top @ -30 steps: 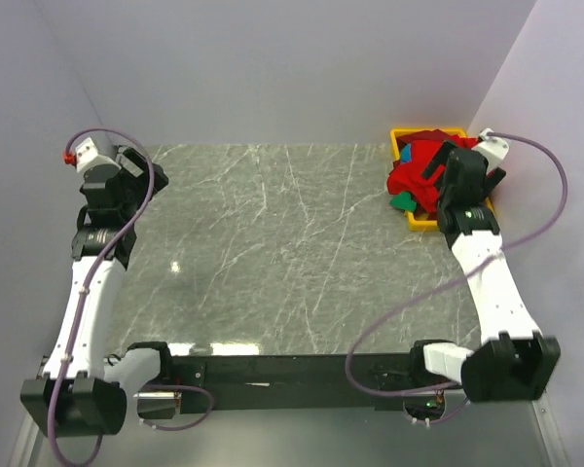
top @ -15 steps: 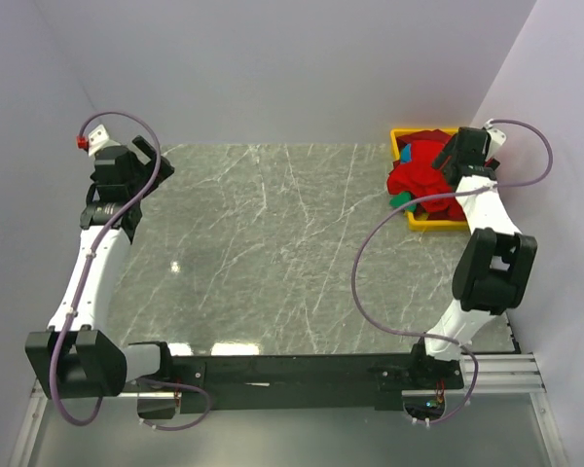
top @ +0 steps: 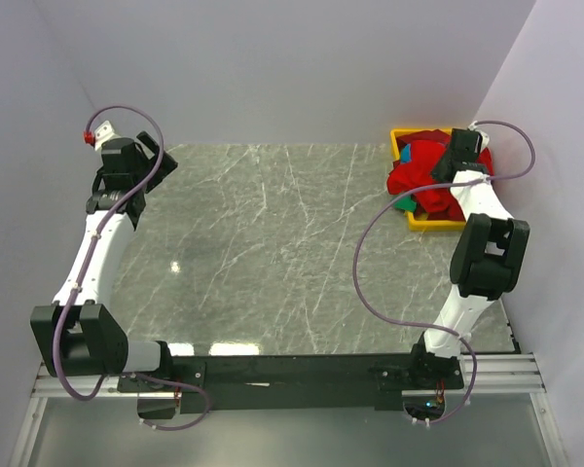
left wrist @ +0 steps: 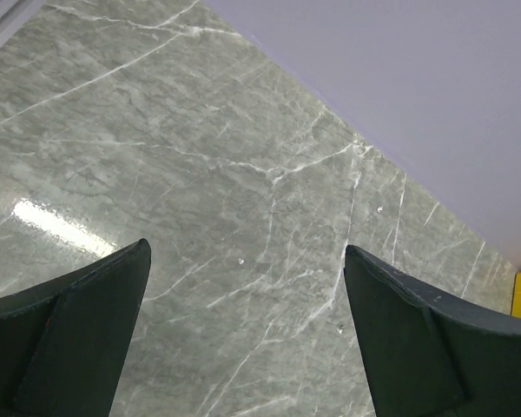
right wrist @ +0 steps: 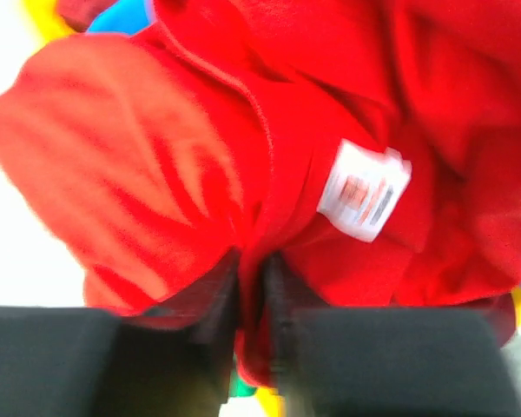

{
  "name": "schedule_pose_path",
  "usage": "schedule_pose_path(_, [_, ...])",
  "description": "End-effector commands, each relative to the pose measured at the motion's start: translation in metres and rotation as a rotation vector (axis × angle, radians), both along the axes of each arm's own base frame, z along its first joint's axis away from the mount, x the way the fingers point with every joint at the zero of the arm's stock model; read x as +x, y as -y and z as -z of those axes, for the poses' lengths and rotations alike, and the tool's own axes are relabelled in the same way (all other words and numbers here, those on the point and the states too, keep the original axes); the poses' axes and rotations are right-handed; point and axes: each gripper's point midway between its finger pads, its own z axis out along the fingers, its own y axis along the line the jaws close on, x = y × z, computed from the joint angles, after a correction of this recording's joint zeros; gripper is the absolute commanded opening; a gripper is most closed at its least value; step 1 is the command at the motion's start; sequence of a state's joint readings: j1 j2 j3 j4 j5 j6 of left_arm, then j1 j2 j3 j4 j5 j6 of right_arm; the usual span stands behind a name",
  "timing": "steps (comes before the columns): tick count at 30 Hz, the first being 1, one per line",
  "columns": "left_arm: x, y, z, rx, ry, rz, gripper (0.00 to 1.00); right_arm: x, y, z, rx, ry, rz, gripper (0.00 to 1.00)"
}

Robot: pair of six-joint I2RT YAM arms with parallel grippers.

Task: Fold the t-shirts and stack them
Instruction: Grab the tshirt from the pile

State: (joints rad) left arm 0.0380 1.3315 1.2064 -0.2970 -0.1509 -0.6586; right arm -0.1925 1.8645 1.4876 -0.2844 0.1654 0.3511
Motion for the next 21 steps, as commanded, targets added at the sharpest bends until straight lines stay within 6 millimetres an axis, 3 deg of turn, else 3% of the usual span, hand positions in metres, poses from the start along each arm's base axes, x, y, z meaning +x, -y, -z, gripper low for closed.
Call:
schedule_pose_path(1, [0.012,0.003,-0.035,-0.016,0.096,0.012,1.0,0.012,-0.016,-0.049,0.021,0.11,-0.113,0.15])
schedule_pose_path(3, [0.014,0.003,-0.041,-0.015,0.118,0.013,0.99,0.006,-0.024,-0.071,0.032,0.141,-0.149,0.0])
schedule_pose_path(7, [0.019,0.005,-0.059,-0.027,0.179,0.023,0.99,-0.014,-0.04,-0.124,0.052,0.255,-0.182,0.0])
schedule_pose_path(8, [0.02,0.008,-0.063,-0.036,0.194,0.032,0.99,-0.024,-0.046,-0.153,0.051,0.323,-0.195,0.0])
schedule_pose_path(13, [0.022,0.016,-0.084,-0.065,0.253,0.072,1.0,-0.056,-0.08,-0.237,0.039,0.502,-0.27,0.0])
schedule_pose_path(14, [0.022,0.018,-0.088,-0.068,0.263,0.079,0.99,-0.067,-0.087,-0.265,0.022,0.56,-0.286,0.0])
schedule_pose_path(16, [0.018,0.024,-0.096,-0.067,0.284,0.115,1.0,-0.079,-0.113,-0.295,0.012,0.624,-0.347,0.0])
schedule_pose_path(17, [0.018,0.025,-0.101,-0.061,0.302,0.127,0.99,-0.091,-0.122,-0.323,-0.01,0.688,-0.364,0.0])
schedule_pose_path(18, [0.016,0.029,-0.104,-0.061,0.312,0.151,1.0,-0.097,-0.131,-0.337,-0.015,0.721,-0.385,0.0])
schedule_pose_path(19, [0.011,0.033,-0.111,-0.057,0.331,0.176,1.0,-0.103,-0.158,-0.348,-0.003,0.751,-0.449,0.0])
schedule_pose_path(20, [0.008,0.036,-0.113,-0.058,0.341,0.195,1.0,-0.114,-0.167,-0.373,-0.006,0.815,-0.471,0.0])
schedule_pose_path(21, [0.006,0.037,-0.117,-0.055,0.352,0.202,1.0,-0.12,-0.177,-0.385,0.004,0.847,-0.498,0.0])
